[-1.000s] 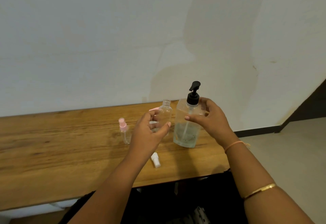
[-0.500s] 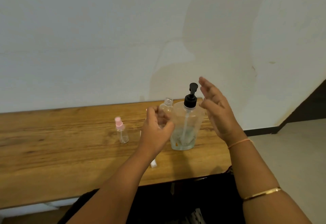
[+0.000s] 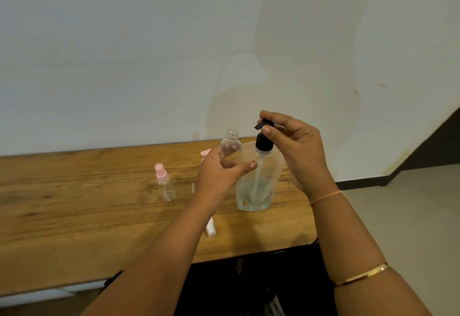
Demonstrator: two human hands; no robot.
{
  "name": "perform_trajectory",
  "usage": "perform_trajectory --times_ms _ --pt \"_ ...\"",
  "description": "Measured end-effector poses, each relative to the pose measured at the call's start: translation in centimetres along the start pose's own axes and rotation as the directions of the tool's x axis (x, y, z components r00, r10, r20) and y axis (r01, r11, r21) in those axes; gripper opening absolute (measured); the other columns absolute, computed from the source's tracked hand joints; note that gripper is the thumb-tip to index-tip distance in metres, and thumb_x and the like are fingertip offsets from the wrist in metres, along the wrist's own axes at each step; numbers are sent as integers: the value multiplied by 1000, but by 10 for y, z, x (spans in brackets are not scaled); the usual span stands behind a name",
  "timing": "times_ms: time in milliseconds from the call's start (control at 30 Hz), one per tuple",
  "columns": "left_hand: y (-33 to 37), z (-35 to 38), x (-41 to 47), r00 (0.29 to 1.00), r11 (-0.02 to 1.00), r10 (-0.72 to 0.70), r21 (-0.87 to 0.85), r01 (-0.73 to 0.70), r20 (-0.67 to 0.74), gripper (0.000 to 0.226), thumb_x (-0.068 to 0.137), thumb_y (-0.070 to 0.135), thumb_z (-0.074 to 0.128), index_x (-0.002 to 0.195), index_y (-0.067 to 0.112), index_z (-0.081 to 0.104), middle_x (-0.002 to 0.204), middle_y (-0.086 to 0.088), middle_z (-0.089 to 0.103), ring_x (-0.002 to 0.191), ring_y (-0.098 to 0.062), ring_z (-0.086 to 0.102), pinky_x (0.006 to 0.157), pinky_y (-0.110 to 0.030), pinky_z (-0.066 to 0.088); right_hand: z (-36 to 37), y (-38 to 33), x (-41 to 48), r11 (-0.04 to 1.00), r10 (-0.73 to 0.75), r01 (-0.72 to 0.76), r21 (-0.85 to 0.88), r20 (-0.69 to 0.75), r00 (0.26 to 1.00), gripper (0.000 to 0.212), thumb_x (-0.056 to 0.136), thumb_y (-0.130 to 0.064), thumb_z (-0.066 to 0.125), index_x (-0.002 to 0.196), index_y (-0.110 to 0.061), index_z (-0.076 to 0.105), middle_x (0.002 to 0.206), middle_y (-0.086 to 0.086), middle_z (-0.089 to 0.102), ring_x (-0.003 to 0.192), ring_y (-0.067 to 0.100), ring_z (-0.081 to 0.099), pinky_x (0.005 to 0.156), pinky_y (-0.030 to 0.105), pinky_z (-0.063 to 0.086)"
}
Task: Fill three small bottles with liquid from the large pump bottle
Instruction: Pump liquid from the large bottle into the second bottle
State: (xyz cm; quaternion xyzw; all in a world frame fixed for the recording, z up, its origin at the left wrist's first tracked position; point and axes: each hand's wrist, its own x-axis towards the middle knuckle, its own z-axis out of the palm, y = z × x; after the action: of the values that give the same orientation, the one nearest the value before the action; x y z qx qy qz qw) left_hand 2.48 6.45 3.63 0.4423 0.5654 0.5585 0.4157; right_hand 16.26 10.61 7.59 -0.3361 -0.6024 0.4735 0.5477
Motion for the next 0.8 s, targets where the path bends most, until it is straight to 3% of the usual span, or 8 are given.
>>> perform_trajectory --times_ms 133,267,367,467,600,800 --pt "1 0 -2 1000 999 18 30 -18 9 44 66 21 82 98 36 56 115 11 61 88 -22 66 84 -47 54 6 2 1 999 -45 44 -21 -69 997 27 79 1 67 97 -19 69 100 2 68 95 10 62 84 21 49" --pt "1 0 -2 1000 997 25 69 -26 12 42 67 24 83 98 33 56 105 12 62 82 -16 63 82 -48 55 10 3 -1 990 -93 81 -119 -105 990 26 81 -1 68 100 -17 68 102 1 67 94 8 61 81 17 49" --pt "4 1 -3 999 987 48 152 -50 19 45 71 30 79 109 28 54 112 12 59 88 -13 62 78 -45 56 11 2 -4 983 -118 103 -150 -92 989 27 84 0 65 106 -16 65 106 4 65 96 3 61 80 14 48" --pt "9 0 -4 990 971 140 193 -143 26 44 81 23 68 119 28 45 114 13 56 91 -12 61 77 -39 57 11 2 -8 956 -200 176 -236 -85 976 30 87 -3 62 112 -21 61 112 -2 60 106 9 59 87 19 49" --pt "14 -5 -8 963 917 262 296 -269 65 41 87 17 59 113 30 30 106 16 50 94 -14 56 74 -39 55 12 2 -9 860 -357 294 -418 -78 931 23 88 -11 57 109 -16 65 112 -2 61 109 9 58 90 30 51" --pt "13 -13 -8 947 842 315 443 -308 61 40 89 21 59 110 30 26 110 13 48 102 -11 51 79 -23 47 13 6 -10 812 -394 305 -498 -83 915 21 88 -3 56 104 -8 68 106 -5 63 104 4 58 91 23 49"
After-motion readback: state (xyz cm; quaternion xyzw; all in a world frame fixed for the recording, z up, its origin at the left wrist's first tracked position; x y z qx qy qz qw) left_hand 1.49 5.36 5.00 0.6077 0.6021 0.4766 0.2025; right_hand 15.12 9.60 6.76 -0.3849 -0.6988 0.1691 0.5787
